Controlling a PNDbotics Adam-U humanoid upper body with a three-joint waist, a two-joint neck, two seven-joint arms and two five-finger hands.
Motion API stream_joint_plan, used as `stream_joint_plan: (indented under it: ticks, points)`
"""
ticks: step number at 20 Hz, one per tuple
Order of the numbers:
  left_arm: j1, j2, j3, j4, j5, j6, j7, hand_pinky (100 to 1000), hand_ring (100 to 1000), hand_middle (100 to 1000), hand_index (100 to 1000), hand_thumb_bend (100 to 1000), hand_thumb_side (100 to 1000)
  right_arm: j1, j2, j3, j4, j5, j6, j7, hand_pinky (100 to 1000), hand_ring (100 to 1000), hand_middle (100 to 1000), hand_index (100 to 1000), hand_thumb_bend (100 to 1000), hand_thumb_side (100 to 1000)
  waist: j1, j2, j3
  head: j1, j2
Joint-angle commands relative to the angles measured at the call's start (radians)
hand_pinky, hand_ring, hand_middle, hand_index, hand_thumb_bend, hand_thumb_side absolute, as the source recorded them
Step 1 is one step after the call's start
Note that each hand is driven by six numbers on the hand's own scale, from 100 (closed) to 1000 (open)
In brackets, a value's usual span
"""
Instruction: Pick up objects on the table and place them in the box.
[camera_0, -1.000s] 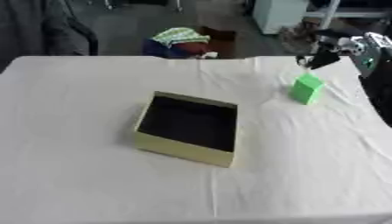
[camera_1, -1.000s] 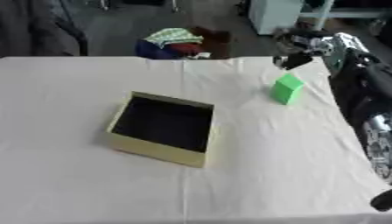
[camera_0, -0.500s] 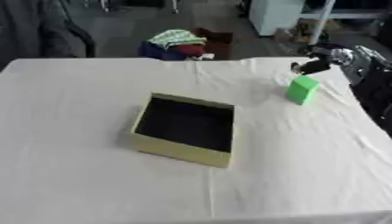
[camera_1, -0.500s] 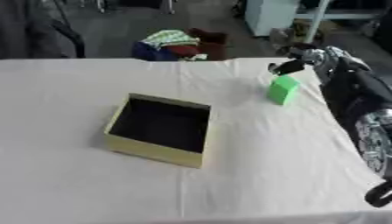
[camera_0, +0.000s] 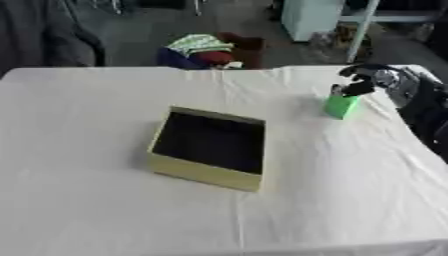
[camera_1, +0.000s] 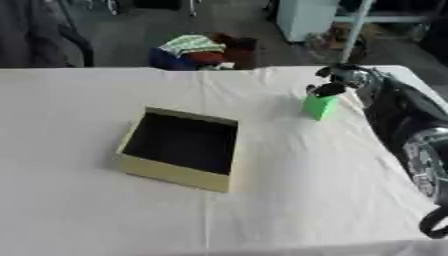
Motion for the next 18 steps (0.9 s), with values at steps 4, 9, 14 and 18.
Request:
stream_joint_plan:
  ticks: [4,9,14,18]
  points:
    - [-0.017,0.04,0.001,-0.012,0.015,0.012,-0.001,663,525,493,660,100,475,-0.014,-0.051,0.021,0.012,0.003,-0.005,-0.03,929,1000,1000,1000,100,622,0.003,-0.013,-0.005,-0.009,0.005]
    - [-0.017,0.042,0.001,-0.012,0.019,0.016,-0.003,663,525,493,660,100,474,-0.014,-0.063,0.032,0.02,0.054,0.0,-0.053,926,1000,1000,1000,159,623,0.005,-0.012,-0.004,-0.012,0.005]
    - [-0.014,0.042,0.001,-0.012,0.022,0.018,-0.006,663,526,493,660,100,475,-0.012,-0.062,0.033,0.034,0.084,0.006,-0.066,924,1000,1000,1000,172,635,0.009,-0.01,-0.001,-0.014,0.005]
    - [-0.013,0.04,0.001,-0.012,0.025,0.019,-0.007,663,526,493,659,100,475,-0.014,-0.057,0.033,0.032,0.092,0.001,-0.066,922,1000,1000,1000,178,636,0.012,-0.009,0.001,-0.016,0.005]
